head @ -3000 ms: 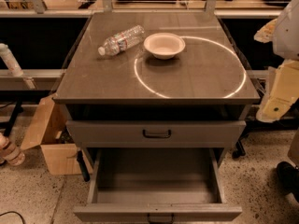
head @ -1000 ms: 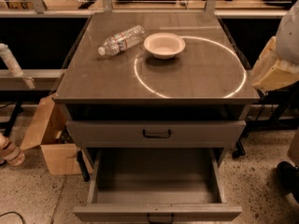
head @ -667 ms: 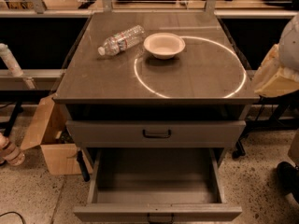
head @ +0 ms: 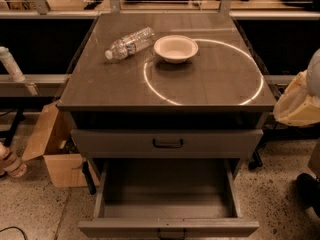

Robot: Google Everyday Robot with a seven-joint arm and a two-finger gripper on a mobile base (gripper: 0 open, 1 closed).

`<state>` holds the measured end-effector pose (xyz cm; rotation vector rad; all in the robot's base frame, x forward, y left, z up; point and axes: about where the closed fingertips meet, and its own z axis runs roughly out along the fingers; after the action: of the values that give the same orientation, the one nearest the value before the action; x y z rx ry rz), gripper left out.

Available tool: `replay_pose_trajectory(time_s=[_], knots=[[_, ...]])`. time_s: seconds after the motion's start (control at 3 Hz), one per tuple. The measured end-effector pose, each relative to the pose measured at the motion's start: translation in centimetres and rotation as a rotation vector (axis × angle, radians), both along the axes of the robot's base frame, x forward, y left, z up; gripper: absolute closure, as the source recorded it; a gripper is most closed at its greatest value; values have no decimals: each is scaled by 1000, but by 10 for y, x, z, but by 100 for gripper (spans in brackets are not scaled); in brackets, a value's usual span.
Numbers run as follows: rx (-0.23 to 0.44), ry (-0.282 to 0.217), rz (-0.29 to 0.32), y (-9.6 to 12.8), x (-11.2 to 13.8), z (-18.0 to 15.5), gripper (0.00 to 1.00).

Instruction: Close middle drawer

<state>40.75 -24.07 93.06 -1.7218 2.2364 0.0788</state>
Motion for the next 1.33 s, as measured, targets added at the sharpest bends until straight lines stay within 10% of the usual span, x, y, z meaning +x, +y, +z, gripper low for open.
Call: replay_pose_trajectory(time_s=[1.33], knots=[[97, 138, 45, -8, -49, -53, 100]])
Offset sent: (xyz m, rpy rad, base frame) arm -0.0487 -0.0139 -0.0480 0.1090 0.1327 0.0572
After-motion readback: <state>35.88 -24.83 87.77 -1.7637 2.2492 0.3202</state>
